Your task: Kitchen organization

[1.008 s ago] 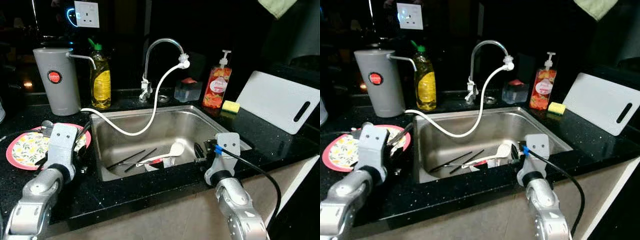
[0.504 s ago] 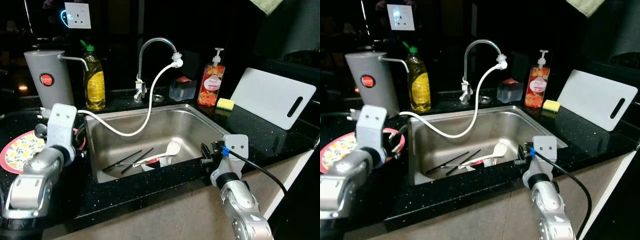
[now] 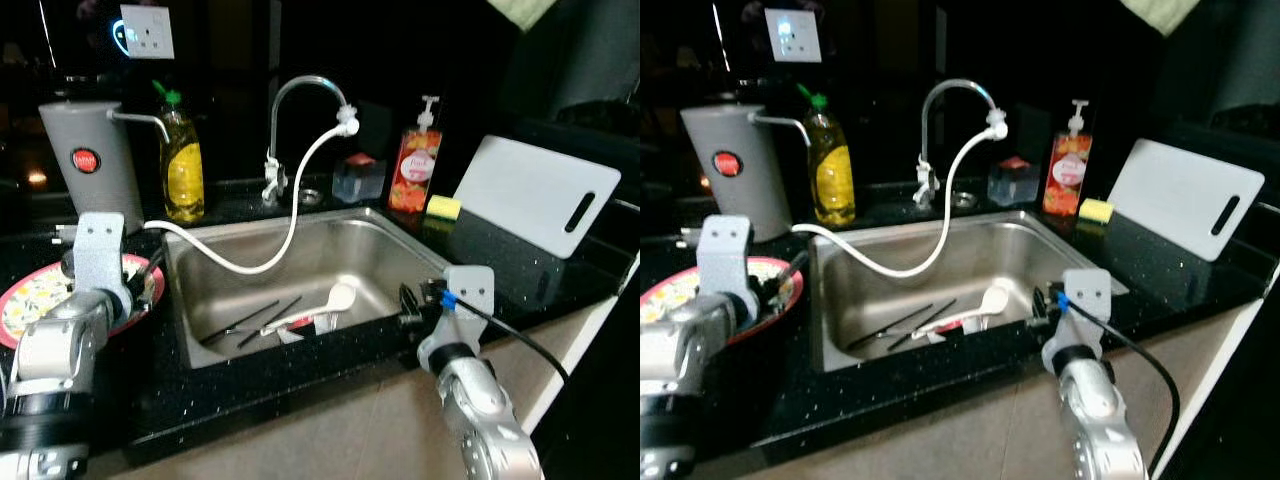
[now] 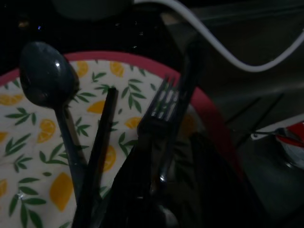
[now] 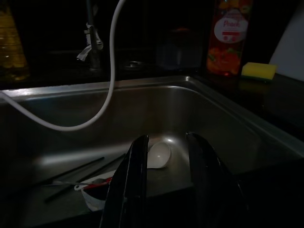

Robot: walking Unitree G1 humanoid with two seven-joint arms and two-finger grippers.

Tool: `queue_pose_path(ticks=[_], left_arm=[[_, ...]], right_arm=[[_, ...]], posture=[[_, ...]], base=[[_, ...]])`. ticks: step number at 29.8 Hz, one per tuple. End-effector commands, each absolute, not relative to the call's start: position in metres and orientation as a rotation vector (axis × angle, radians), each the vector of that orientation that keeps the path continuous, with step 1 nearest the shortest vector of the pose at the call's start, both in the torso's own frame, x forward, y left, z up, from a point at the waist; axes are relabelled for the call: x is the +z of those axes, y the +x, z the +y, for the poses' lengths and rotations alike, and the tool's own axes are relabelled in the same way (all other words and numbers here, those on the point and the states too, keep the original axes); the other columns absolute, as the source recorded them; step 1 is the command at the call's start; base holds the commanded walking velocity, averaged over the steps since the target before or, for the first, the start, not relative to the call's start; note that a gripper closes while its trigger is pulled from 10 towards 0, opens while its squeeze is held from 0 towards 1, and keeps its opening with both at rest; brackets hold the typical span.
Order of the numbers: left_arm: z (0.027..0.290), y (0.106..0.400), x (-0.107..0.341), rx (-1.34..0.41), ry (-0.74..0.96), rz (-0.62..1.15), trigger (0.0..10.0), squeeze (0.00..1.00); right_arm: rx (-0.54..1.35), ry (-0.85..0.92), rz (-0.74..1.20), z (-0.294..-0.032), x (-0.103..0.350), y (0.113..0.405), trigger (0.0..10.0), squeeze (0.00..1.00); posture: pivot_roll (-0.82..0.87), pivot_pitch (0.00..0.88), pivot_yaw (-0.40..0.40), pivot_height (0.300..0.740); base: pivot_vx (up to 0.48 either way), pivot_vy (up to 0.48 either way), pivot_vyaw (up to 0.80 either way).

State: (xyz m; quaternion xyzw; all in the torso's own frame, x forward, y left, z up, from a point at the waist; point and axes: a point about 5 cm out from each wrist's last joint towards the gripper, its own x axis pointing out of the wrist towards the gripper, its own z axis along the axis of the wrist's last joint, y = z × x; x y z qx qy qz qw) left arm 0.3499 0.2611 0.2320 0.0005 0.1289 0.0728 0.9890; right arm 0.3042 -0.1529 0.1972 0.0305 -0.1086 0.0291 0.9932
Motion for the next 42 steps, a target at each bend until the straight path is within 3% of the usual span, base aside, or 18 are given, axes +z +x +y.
queue_pose_path(ticks=[1,9,21,22,24,25,27,28,39,40,41,42], left_arm=[[0.263,0.353,0.230,0.141,-0.002,0.273,10.0,0.00],[0.272,0.360,0.228,0.135,0.072,0.289,10.0,0.00],[0.275,0.364,0.217,0.108,-0.007,0.388,10.0,0.00],[0.276,0.363,0.214,0.097,0.019,0.404,4.1,0.00],[0.276,0.361,0.212,0.089,0.038,0.415,4.1,0.00],[0.276,0.360,0.210,0.079,0.055,0.423,1.2,0.00],[0.276,0.360,0.210,0.079,0.055,0.423,1.2,0.00],[0.276,0.359,0.209,0.070,0.080,0.429,0.0,0.00],[0.278,0.356,0.216,0.111,0.112,0.362,0.0,0.00],[0.276,0.355,0.226,0.112,0.127,0.279,3.6,0.00],[0.274,0.354,0.237,0.111,0.151,0.188,9.1,0.00],[0.274,0.354,0.237,0.111,0.151,0.188,9.1,0.00]], right_arm=[[0.063,0.069,-0.213,-0.151,0.198,0.305,10.0,0.00],[0.072,0.064,-0.213,-0.150,0.199,0.303,10.0,0.00],[0.059,0.069,-0.207,-0.150,0.197,0.301,10.0,0.00],[0.058,0.069,-0.208,-0.151,0.197,0.301,10.0,0.00],[0.057,0.068,-0.208,-0.151,0.197,0.301,10.0,0.00],[0.053,0.069,-0.207,-0.152,0.196,0.301,10.0,0.00],[0.053,0.069,-0.207,-0.152,0.196,0.301,10.0,0.00],[0.049,0.072,-0.205,-0.152,0.195,0.300,10.0,0.00],[0.069,0.074,-0.203,-0.149,0.197,0.303,10.0,0.00],[0.076,0.072,-0.207,-0.148,0.198,0.304,10.0,0.00],[0.079,0.070,-0.210,-0.148,0.199,0.305,10.0,0.00],[0.079,0.070,-0.210,-0.148,0.199,0.305,10.0,0.00]], posture=[[-0.05,0.000,-0.059,0.740],[-0.06,0.000,-0.047,0.740],[-0.06,0.000,-0.040,0.740],[-0.06,0.000,-0.031,0.740],[-0.06,0.000,-0.030,0.740],[-0.06,0.000,-0.028,0.740],[-0.06,0.000,-0.028,0.740],[-0.05,0.000,-0.027,0.740],[-0.05,0.000,-0.056,0.740],[-0.05,0.000,-0.057,0.740],[-0.05,0.000,-0.059,0.740],[-0.05,0.000,-0.059,0.740]], base=[[0.000,0.000,0.00],[0.000,0.000,0.00],[0.000,0.000,0.00],[0.000,0.000,0.00],[0.000,0.000,0.00],[0.000,0.000,0.00],[0.000,0.000,0.00],[0.000,0.000,0.00],[0.000,0.000,0.00],[0.000,0.000,0.00],[0.000,0.000,0.00],[0.000,0.000,0.00]])
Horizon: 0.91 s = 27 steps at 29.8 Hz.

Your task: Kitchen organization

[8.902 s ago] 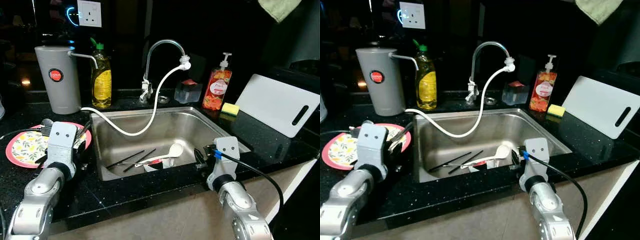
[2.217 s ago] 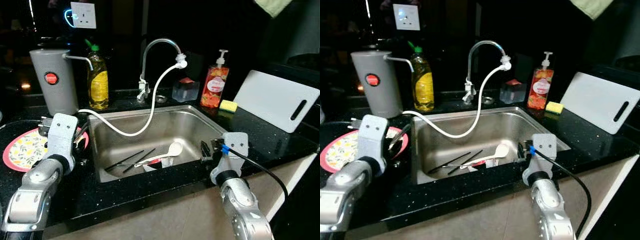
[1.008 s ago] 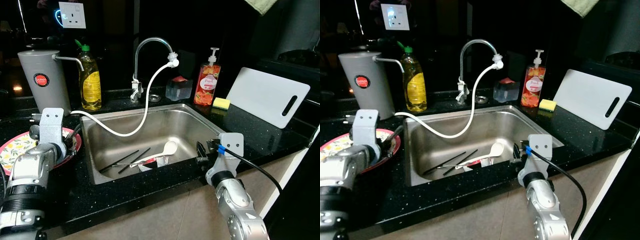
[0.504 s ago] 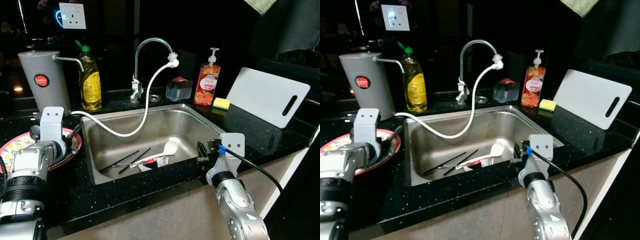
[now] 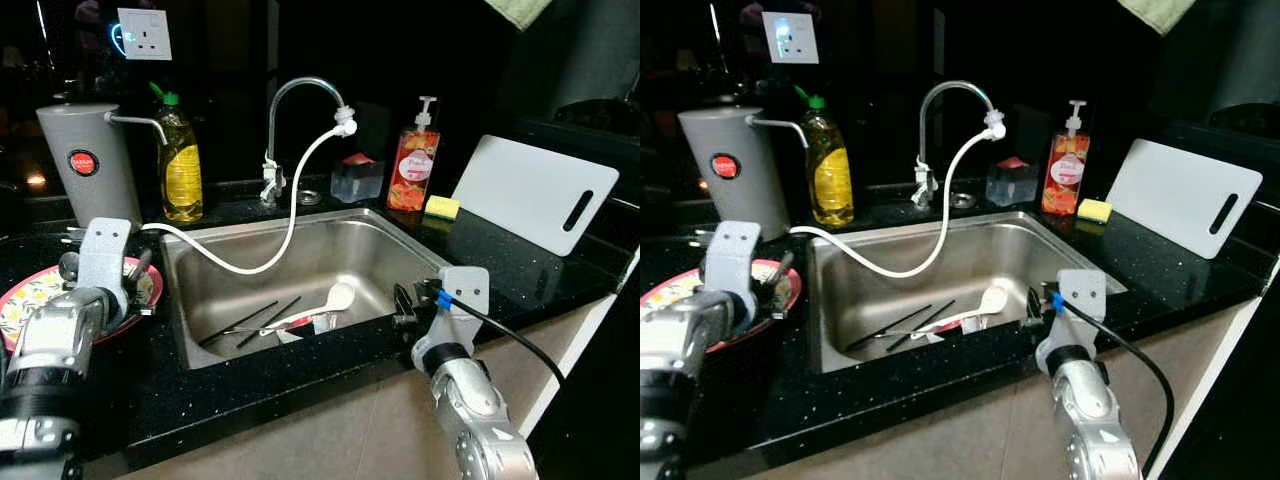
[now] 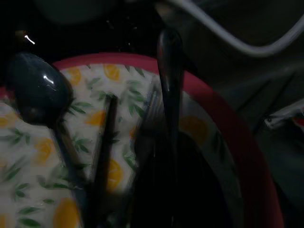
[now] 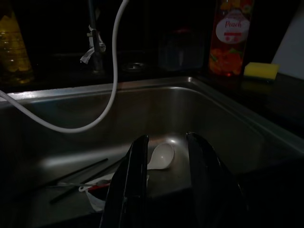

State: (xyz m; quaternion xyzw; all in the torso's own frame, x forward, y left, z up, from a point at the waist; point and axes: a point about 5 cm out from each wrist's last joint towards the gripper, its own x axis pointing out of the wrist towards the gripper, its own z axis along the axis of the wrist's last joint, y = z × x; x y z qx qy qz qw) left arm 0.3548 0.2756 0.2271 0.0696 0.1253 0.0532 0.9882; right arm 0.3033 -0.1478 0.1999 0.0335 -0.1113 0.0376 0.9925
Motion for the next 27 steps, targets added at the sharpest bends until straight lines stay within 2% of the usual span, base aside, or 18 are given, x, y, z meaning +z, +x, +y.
queue_pose_path(ticks=[1,5,10,12,13,14,15,17,18,21,22,27], left_arm=[[0.271,0.352,0.248,0.095,0.159,0.102,10.0,0.00],[0.247,0.340,0.279,-0.036,0.184,-0.136,10.0,0.00],[0.228,0.328,0.285,-0.189,0.191,-0.221,10.0,0.00],[0.211,0.317,0.283,-0.315,0.217,-0.256,10.0,0.00],[0.211,0.317,0.283,-0.315,0.217,-0.256,10.0,0.00],[0.200,0.309,0.280,-0.406,0.232,-0.260,10.0,0.00],[0.200,0.309,0.280,-0.406,0.232,-0.260,10.0,0.00],[0.182,0.298,0.276,-0.561,0.251,-0.268,10.0,0.00],[0.182,0.298,0.276,-0.561,0.251,-0.268,10.0,0.00],[0.154,0.284,0.278,-0.741,0.211,-0.313,10.0,0.00],[0.154,0.284,0.278,-0.741,0.211,-0.313,10.0,0.00],[0.117,0.272,0.274,-0.905,0.191,-0.333,10.0,0.00]], right_arm=[[0.080,0.070,-0.212,-0.149,0.200,0.305,10.0,0.00],[0.085,0.076,-0.226,-0.150,0.207,0.308,10.0,0.00],[0.137,0.110,-0.250,-0.146,0.219,0.309,10.0,0.00],[0.213,0.208,-0.272,-0.141,0.232,0.307,10.0,0.00],[0.213,0.208,-0.272,-0.141,0.232,0.307,10.0,0.00],[0.260,0.287,-0.291,-0.138,0.242,0.305,10.0,0.00],[0.260,0.287,-0.291,-0.138,0.242,0.305,10.0,0.00],[0.367,0.425,-0.325,-0.132,0.258,0.300,10.0,0.00],[0.367,0.425,-0.325,-0.132,0.258,0.300,10.0,0.00],[0.558,0.586,-0.330,-0.122,0.271,0.292,10.0,0.00],[0.558,0.586,-0.330,-0.122,0.271,0.292,10.0,0.00],[0.669,0.754,-0.319,-0.112,0.277,0.289,10.0,0.00]], posture=[[-0.05,0.000,-0.059,0.740],[-0.05,0.000,-0.080,0.740],[-0.05,0.000,-0.081,0.740],[-0.05,0.000,-0.080,0.740],[-0.05,0.000,-0.080,0.740],[-0.05,0.000,-0.077,0.740],[-0.05,0.000,-0.077,0.740],[-0.06,0.000,-0.076,0.740],[-0.06,0.000,-0.076,0.740],[-0.06,0.000,-0.087,0.740],[-0.06,0.000,-0.087,0.740],[-0.07,0.000,-0.080,0.740]], base=[[0.000,0.000,0.00],[0.000,0.000,0.00],[0.000,0.000,0.00],[0.000,0.000,0.00],[0.000,0.000,0.00],[0.000,0.000,0.00],[0.000,0.000,0.00],[0.000,0.000,0.00],[0.000,0.000,0.00],[0.000,0.000,0.00],[0.000,0.000,0.00],[0.000,0.000,0.00]])
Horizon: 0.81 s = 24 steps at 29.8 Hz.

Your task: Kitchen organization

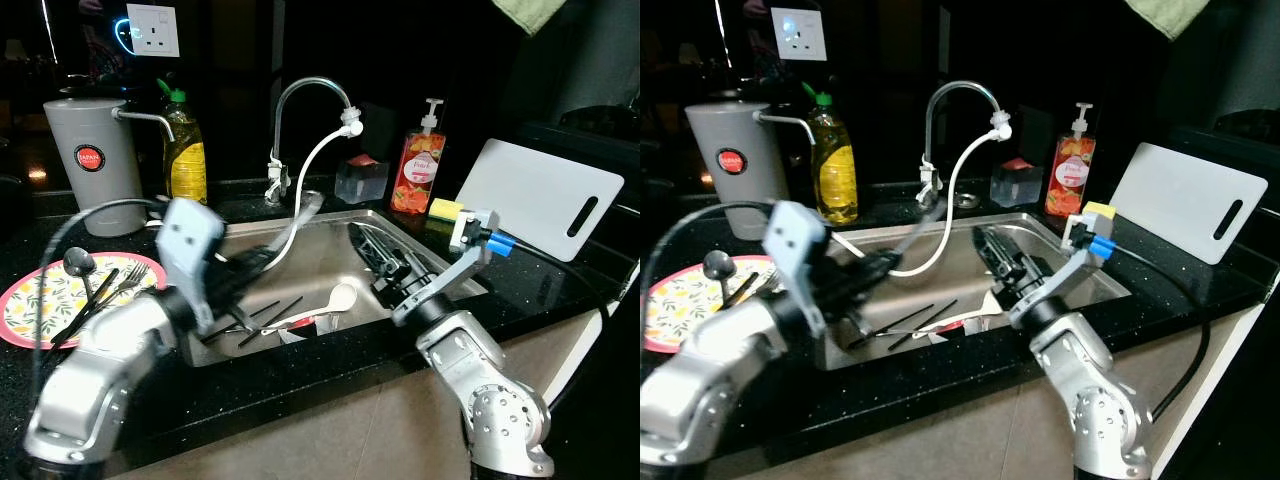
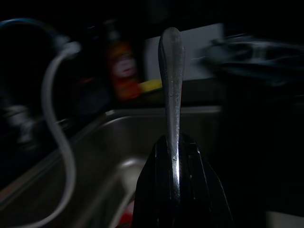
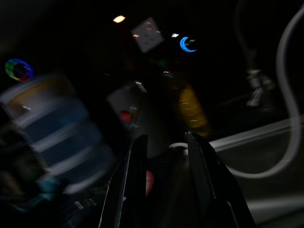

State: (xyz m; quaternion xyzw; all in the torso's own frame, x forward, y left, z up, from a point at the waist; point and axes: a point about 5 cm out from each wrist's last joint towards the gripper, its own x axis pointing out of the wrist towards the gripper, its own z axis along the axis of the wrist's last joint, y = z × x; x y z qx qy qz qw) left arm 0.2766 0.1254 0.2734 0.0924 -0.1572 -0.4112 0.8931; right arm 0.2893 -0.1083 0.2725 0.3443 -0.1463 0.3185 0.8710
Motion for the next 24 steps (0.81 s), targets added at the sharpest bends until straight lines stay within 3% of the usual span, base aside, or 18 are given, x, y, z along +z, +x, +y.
queue_pose_path(ticks=[1,11,16,24], left_arm=[[0.114,0.271,0.274,-0.921,0.188,-0.335,10.0,0.00],[0.111,0.271,0.275,-0.955,0.206,-0.347,10.0,0.00],[0.120,0.282,0.281,-0.850,0.187,-0.366,10.0,0.00],[0.122,0.284,0.281,-0.852,0.215,-0.357,10.0,0.00]], right_arm=[[0.671,0.775,-0.319,-0.112,0.278,0.289,10.0,0.00],[0.684,0.927,-0.308,-0.122,0.286,0.290,10.0,0.00],[0.711,0.934,-0.297,-0.123,0.286,0.286,10.0,0.00],[0.737,0.952,-0.295,-0.122,0.288,0.282,10.0,0.00]], posture=[[-0.07,0.000,-0.080,0.740],[-0.08,0.000,-0.078,0.740],[-0.08,0.000,-0.070,0.740],[-0.09,0.000,-0.070,0.740]], base=[[0.000,0.000,0.00],[0.000,0.000,0.00],[0.000,0.000,0.00],[0.000,0.000,0.00]])
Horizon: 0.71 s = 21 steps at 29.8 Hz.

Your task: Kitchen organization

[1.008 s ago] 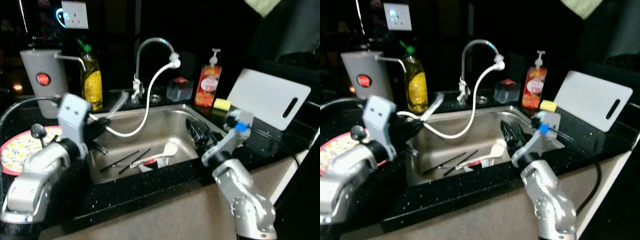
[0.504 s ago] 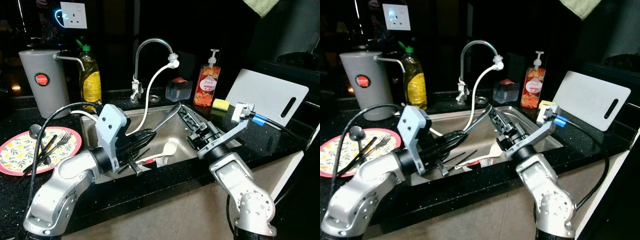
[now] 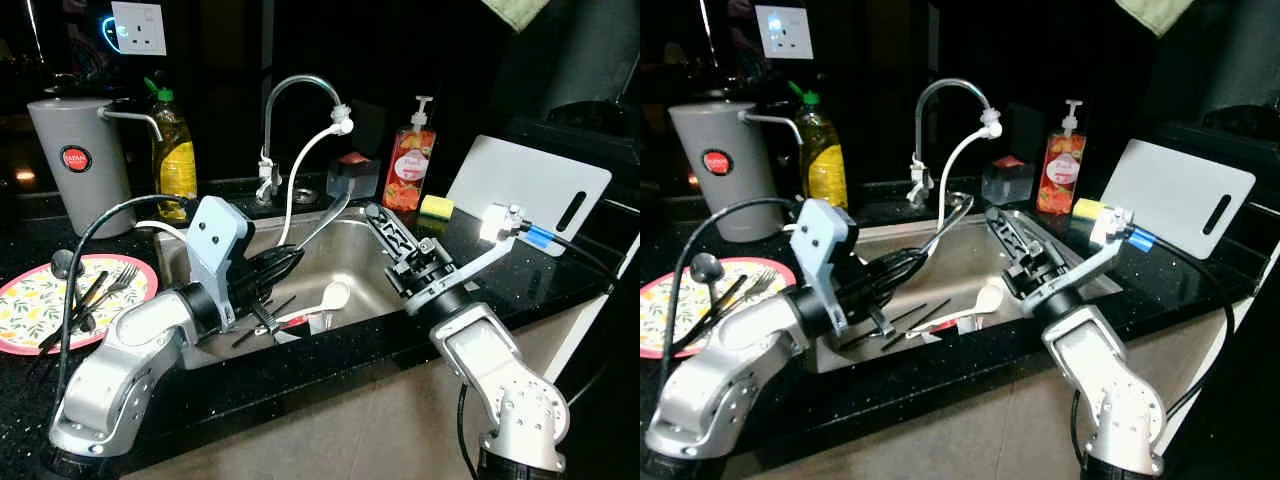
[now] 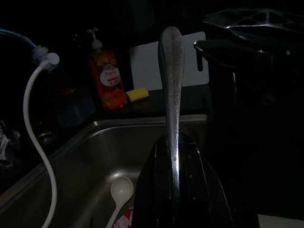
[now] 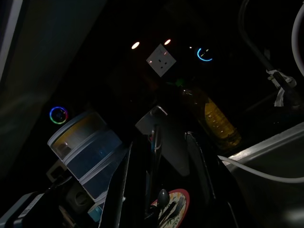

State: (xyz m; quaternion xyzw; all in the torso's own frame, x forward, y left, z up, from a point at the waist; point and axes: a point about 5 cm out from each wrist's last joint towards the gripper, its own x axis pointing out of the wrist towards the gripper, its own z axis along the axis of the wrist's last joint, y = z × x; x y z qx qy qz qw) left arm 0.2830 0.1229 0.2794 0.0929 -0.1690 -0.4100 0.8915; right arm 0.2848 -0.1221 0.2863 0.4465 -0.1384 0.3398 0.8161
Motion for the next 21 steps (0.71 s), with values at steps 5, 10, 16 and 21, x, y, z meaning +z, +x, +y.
queue_pose_path(ticks=[5,10,16,21], left_arm=[[0.114,0.281,0.277,-0.882,0.208,-0.358,10.0,0.00],[0.106,0.279,0.275,-0.915,0.194,-0.361,10.0,0.00],[0.099,0.278,0.276,-0.946,0.187,-0.367,10.0,0.00],[0.096,0.279,0.274,-0.959,0.199,-0.361,10.0,0.00]], right_arm=[[0.781,0.966,-0.265,-0.117,0.290,0.280,10.0,0.00],[0.792,0.962,-0.239,-0.114,0.287,0.280,10.0,0.00],[0.779,0.963,-0.216,-0.113,0.283,0.281,10.0,0.00],[0.777,0.964,-0.209,-0.113,0.282,0.281,10.0,0.00]], posture=[[-0.09,0.000,-0.086,0.740],[-0.08,0.000,-0.085,0.740],[-0.09,0.000,-0.084,0.740],[-0.09,0.000,-0.086,0.740]], base=[[0.000,0.000,0.00],[0.000,0.000,0.00],[0.000,0.000,0.00],[0.000,0.000,0.00]])
